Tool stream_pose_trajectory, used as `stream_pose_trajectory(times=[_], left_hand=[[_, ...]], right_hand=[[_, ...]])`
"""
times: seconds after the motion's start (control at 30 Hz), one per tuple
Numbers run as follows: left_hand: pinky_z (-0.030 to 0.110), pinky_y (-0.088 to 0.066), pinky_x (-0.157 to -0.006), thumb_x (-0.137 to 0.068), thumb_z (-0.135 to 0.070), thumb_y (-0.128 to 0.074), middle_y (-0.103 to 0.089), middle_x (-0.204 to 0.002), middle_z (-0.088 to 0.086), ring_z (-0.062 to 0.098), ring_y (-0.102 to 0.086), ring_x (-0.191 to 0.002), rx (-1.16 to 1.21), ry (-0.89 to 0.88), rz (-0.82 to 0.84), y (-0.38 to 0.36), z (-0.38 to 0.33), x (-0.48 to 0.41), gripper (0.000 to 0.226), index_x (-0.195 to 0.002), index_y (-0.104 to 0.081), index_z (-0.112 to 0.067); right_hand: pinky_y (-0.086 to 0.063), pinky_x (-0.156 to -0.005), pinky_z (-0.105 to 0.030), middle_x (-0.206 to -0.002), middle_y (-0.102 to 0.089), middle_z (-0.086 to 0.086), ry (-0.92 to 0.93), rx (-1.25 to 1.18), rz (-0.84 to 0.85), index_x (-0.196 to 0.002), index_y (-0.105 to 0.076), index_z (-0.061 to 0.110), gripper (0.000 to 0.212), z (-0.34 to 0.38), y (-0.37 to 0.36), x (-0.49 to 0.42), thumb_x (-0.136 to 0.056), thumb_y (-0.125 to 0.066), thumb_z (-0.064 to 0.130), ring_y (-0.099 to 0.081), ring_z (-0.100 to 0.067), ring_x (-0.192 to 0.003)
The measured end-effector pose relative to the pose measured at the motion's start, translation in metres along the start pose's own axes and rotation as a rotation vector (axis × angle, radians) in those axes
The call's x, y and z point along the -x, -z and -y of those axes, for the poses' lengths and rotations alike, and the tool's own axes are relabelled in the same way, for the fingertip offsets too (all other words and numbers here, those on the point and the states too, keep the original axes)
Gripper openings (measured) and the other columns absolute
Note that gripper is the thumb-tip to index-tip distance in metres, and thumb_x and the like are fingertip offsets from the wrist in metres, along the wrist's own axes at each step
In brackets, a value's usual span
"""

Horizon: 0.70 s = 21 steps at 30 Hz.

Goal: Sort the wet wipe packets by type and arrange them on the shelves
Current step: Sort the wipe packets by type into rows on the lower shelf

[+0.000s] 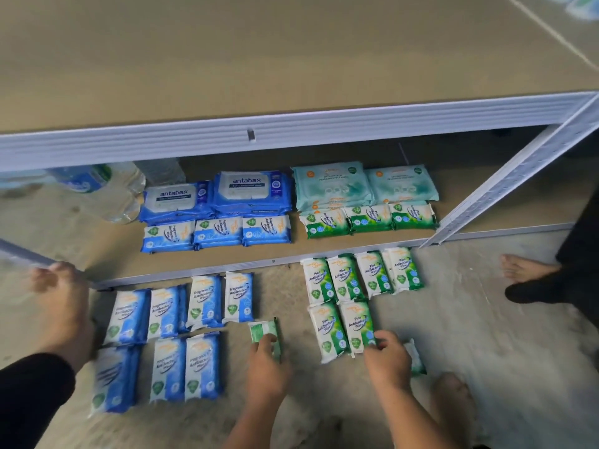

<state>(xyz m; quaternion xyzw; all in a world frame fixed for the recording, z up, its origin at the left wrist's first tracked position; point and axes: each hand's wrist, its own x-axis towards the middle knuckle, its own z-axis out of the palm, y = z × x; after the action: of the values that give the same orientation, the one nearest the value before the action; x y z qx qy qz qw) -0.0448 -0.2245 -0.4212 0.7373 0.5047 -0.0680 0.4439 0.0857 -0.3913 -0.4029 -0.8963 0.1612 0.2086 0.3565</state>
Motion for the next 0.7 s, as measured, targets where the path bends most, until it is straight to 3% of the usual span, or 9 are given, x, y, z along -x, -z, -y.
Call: stream_pose_trajectory(times=[0.17,0.3,0.43,0.57,0.7], left_hand=[[0.046,-0.058,-0.079,-0.088,-0.027,-0.059,-0.05,-0.126,0.006,0.03,-0.063,-0.098,-0.08,0.027,0.006,0.011,0.009,0.004,0.038,-0.126,-0.055,-0.022],[0.045,-0.055,-0.087,-0.087,-0.03,-0.06,-0.052,-0.126,0.01,0.033,-0.061,-0.105,-0.119,0.059,-0.018,0.012,0.011,0.0,0.042,-0.128,-0.055,-0.019],[0.045,-0.046,-0.099,-0.086,-0.032,-0.065,-0.05,-0.129,0.017,0.039,-0.05,-0.119,-0.138,0.149,-0.109,0.012,0.008,-0.002,0.051,-0.132,-0.052,-0.012],[0.046,-0.038,-0.105,-0.087,-0.041,-0.065,-0.047,-0.137,0.021,0.042,-0.045,-0.126,-0.127,0.223,-0.152,0.004,0.008,-0.005,0.066,-0.139,-0.04,-0.008],[0.046,-0.042,-0.101,-0.084,-0.047,-0.07,-0.049,-0.133,0.021,0.04,-0.048,-0.124,-0.13,0.24,-0.172,-0.004,0.011,-0.011,0.071,-0.135,-0.041,-0.008]], right_hand=[[-0.039,-0.069,-0.03,-0.083,-0.065,-0.01,-0.091,-0.058,0.02,-0.095,-0.069,0.007,0.017,0.0,0.014,0.023,-0.079,-0.072,0.006,-0.055,-0.028,-0.079],[-0.049,-0.074,-0.033,-0.09,-0.069,-0.015,-0.185,-0.045,-0.049,-0.093,-0.065,0.007,0.025,0.001,0.021,0.028,-0.073,-0.069,0.022,-0.063,-0.035,-0.085],[-0.052,-0.087,-0.04,-0.116,-0.067,-0.022,-0.287,0.006,-0.158,-0.112,-0.059,0.002,0.04,-0.002,0.025,0.022,-0.076,-0.07,0.017,-0.064,-0.041,-0.109],[-0.058,-0.088,-0.047,-0.112,-0.07,-0.022,-0.42,-0.094,-0.248,-0.106,-0.056,0.008,0.054,-0.009,0.019,0.013,-0.066,-0.079,0.036,-0.069,-0.038,-0.102],[-0.05,-0.094,-0.037,-0.123,-0.068,-0.016,-0.437,-0.203,-0.3,-0.145,-0.044,0.013,0.08,-0.008,0.017,0.008,-0.076,-0.084,0.027,-0.066,-0.033,-0.111]])
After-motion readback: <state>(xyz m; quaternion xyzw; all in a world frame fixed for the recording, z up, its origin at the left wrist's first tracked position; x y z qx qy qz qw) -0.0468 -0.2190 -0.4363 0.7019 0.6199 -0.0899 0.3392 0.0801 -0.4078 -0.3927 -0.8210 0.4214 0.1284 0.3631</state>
